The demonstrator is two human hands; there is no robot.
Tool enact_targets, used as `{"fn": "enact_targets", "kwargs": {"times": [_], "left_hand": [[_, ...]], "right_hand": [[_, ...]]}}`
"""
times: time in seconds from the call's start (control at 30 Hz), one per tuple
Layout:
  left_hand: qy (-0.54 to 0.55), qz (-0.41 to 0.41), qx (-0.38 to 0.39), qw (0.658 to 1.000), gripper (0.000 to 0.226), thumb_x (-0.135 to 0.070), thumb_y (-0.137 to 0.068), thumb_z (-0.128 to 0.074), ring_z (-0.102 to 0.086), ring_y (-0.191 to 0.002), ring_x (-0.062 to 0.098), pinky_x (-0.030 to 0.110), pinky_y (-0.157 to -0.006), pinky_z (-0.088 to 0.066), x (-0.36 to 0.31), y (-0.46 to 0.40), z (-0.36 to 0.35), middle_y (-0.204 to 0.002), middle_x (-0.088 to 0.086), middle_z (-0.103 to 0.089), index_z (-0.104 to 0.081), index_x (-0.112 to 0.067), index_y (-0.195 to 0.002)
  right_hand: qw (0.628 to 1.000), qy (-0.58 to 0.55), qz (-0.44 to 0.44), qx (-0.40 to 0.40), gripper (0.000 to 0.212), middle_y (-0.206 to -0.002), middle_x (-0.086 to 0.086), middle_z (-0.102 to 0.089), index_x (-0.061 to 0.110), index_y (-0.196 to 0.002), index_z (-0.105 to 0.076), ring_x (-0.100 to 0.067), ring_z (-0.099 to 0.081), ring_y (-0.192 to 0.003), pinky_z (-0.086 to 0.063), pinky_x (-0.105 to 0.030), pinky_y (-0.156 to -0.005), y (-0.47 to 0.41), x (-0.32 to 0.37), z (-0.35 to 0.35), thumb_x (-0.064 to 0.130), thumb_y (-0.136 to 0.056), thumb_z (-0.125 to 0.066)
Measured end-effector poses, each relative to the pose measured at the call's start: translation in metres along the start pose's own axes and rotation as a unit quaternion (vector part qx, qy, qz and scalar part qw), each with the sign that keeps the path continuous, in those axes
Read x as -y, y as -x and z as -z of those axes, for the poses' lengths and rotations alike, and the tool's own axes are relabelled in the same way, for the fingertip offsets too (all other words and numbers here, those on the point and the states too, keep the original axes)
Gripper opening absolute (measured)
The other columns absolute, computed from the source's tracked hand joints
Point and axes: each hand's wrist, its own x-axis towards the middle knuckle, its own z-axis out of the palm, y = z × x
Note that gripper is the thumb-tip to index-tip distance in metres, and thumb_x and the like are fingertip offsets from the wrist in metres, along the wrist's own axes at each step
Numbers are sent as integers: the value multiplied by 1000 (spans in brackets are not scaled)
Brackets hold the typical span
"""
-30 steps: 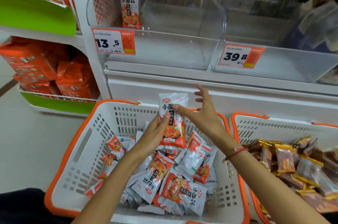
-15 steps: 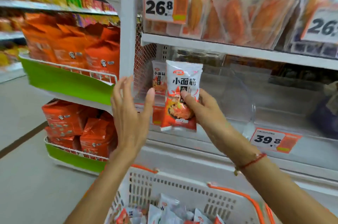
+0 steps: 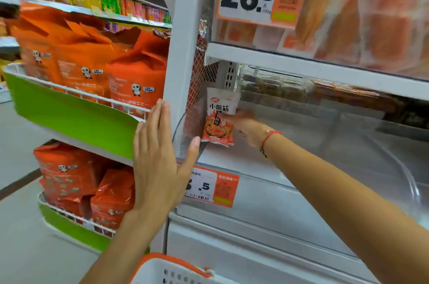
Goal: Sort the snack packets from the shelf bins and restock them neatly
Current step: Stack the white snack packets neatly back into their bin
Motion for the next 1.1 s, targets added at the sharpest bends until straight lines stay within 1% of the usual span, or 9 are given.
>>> {"fn": "enact_targets", "kwargs": {"times": [0.07, 0.17, 0.33, 0.47, 0.6, 0.73, 0.83, 0.93, 1.1], "left_hand": [[2, 4, -1, 1000, 73, -54, -97, -31, -7, -147, 7, 25, -119, 2, -2, 0, -1, -161, 3, -15, -15, -11, -154], [1, 16, -6, 1000, 72, -54, -98, -29, -6, -147, 7, 27, -120, 2, -4, 1, -4, -161, 2, -13, -14, -11, -154], [4, 24, -11, 1000, 71, -53, -98, -30, -5, -146, 5, 25, -119, 4, -6, 1, -4, -161, 2, -13, -13, -13, -154], [0, 20, -10, 1000, 72, -53, -98, -30, -3, -146, 4, 24, -119, 5, -6, 2, -4, -161, 2, -12, -11, -14, -155], [-3, 11, -11, 1000, 72, -52, -97, -32, -3, -146, 5, 24, -119, 6, -5, 2, -3, -161, 3, -12, -10, -13, -154], [-11, 12, 1, 1000, 74, -51, -97, -35, -9, -148, 13, 24, -119, 6, -6, 1, 2, -161, 5, -13, -11, -12, -155], [-29, 20, 11, 999, 74, -49, -95, -40, -16, -147, 21, 31, -119, 0, -11, 0, 10, -160, 9, -17, -16, -9, -153], [-6, 34, -29, 999, 65, -37, -94, -51, -24, -143, 27, 40, -118, -11, -36, 4, 28, -156, 11, -25, -31, -9, -148], [112, -8, -38, 993, 30, -19, -89, -55, -50, -116, 26, 34, -97, -36, -100, 60, 52, -128, 5, -57, -60, -12, -118]], "right_hand": [[998, 45, 16, -37, 52, -108, 1, -61, 13, -126, -56, -17, -62, -90, -44, -21, -69, -7, -5, -3, 39, -84, -72], [1000, 0, 5, -14, 34, -90, -6, -70, 9, -106, -66, -11, -56, -57, -45, -16, -43, -10, -12, -1, 28, -81, -77], [998, -60, -26, 15, 16, -110, -18, -68, 2, -93, -62, -21, -68, -79, -57, -19, -55, -7, -16, -2, -4, -81, -69], [998, -56, -8, 22, 21, -111, -15, -64, 9, -89, -52, -28, -67, -98, -58, -26, -72, -3, -14, -3, -2, -84, -69], [999, -16, -10, 40, 33, -120, -12, -64, 8, -115, -54, -22, -65, -98, -55, -27, -82, 3, -12, 6, 8, -86, -69], [995, 83, 14, 46, 35, -124, -8, -58, 20, -107, -40, -23, -59, -110, -52, -32, -93, 31, -2, 24, 18, -88, -69], [982, 168, 82, 15, 43, -128, -7, -53, 13, -123, -48, -23, -56, -114, -51, -37, -94, 68, -3, 49, 19, -87, -70], [941, 235, 240, -40, 43, -122, -2, -57, 15, -126, -54, -19, -61, -99, -51, -35, -89, 129, -20, 79, 20, -87, -70], [876, 316, 360, -61, 40, -111, 10, -57, 21, -130, -49, -10, -58, -86, -52, -28, -74, 245, -88, 123, 25, -92, -61]]}}
